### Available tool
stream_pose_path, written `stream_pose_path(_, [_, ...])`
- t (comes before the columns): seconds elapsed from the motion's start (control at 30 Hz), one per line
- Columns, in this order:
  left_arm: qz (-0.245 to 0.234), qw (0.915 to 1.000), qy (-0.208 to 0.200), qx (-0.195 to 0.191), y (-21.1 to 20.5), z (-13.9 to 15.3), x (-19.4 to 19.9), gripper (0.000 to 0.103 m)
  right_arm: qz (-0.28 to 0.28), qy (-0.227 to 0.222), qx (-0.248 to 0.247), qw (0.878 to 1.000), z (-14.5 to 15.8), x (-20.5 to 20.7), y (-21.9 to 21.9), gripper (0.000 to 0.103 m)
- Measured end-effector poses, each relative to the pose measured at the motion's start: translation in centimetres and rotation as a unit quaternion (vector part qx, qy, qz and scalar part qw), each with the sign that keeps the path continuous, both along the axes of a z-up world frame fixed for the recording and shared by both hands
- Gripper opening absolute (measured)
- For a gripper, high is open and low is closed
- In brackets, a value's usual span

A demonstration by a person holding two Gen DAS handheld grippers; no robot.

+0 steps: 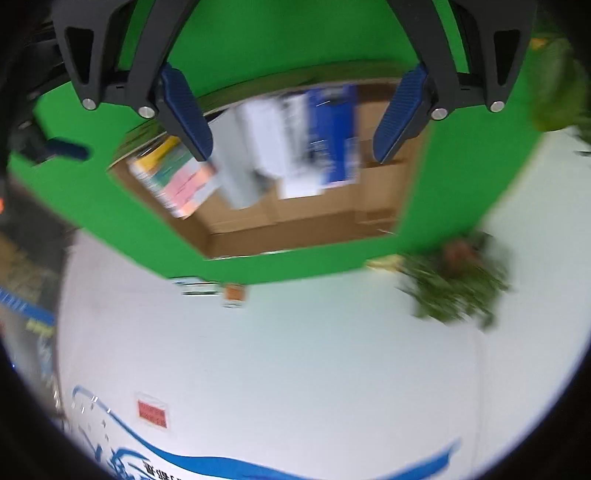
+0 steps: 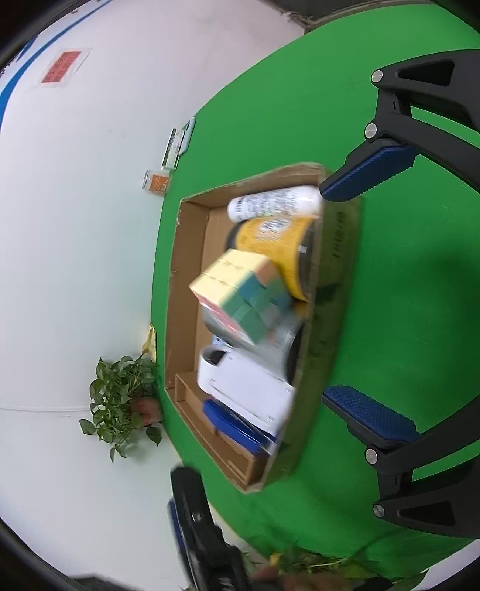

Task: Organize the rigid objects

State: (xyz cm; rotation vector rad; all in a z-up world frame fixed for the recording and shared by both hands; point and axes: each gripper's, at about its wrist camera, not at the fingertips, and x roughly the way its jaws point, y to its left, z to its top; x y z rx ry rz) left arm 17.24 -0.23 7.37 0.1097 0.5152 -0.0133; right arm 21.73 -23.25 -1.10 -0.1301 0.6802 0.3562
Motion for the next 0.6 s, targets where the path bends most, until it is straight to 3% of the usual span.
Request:
stream_pose_path(0.2, [0.104, 0.9944, 0.018, 0.005, 0.9, -3.6, -3.8, 0.091, -0.023, -0.036, 0.002, 0.999, -0.2, -4.6, 1.7, 0.102])
stream_pose_path(0.33, [0.092, 0.9941, 0.025, -0.053, 1.3, -4.9, -5.6, 0.091, -0.031, -0.04, -0.002, 0.999, -1.0, -6.8, 1.4, 0.102])
stream_pose_path(0.6, [0.059, 0.9964, 0.036, -0.05, -1.0, -5.2, -6.1, 0.091, -0.049, -0.037, 0.012, 0.998, -0.8, -8.1, 0.1, 0.102])
